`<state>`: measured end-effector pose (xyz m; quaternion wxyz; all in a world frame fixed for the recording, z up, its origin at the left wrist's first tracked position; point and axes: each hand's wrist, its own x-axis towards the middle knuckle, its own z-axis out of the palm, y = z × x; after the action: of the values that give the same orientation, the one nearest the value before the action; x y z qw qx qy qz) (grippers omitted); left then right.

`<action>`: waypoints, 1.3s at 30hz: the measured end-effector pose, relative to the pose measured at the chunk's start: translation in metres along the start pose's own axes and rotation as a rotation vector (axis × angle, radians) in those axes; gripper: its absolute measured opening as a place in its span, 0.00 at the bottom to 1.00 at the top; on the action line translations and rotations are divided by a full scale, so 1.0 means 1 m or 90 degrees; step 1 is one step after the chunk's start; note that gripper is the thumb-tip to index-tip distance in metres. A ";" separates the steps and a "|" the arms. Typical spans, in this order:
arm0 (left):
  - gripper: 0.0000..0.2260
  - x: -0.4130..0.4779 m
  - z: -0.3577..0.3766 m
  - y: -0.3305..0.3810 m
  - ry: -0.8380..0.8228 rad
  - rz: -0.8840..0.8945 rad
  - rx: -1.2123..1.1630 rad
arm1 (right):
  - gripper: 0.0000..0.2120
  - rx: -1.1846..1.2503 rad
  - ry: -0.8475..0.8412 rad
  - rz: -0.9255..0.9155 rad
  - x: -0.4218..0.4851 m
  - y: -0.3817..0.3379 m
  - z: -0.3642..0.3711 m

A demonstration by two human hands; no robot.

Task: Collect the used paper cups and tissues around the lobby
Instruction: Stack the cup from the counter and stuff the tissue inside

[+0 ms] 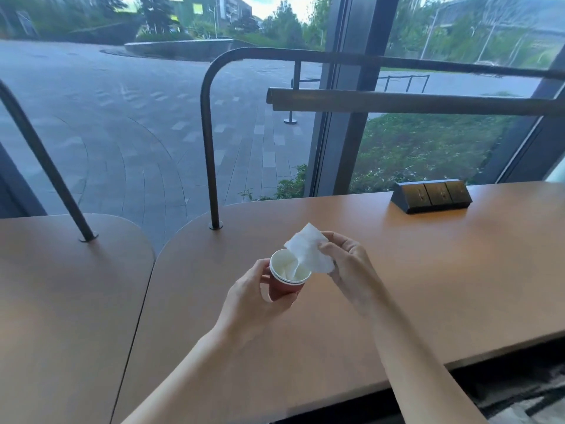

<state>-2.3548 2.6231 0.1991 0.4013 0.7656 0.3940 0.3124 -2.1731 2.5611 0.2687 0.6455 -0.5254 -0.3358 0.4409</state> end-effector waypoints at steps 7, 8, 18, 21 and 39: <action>0.23 -0.002 -0.013 0.000 0.022 0.016 0.021 | 0.08 -0.314 0.036 -0.210 0.001 0.011 0.017; 0.22 -0.002 -0.014 0.000 0.022 0.020 0.023 | 0.06 -0.354 0.041 -0.229 0.003 0.016 0.017; 0.22 0.002 -0.016 -0.005 0.047 0.047 0.022 | 0.15 -0.595 -0.048 -0.184 0.007 0.036 0.021; 0.22 0.005 -0.017 -0.009 0.044 0.033 0.022 | 0.16 -0.554 -0.023 -0.196 0.003 0.035 0.024; 0.23 0.013 -0.069 -0.041 0.162 -0.062 0.037 | 0.27 -0.545 -0.068 -0.223 0.028 0.049 0.048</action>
<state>-2.4176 2.6742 0.1987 0.3406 0.7108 0.4874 0.3758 -2.2157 2.6085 0.2304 0.4173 -0.6563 -0.6041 0.1735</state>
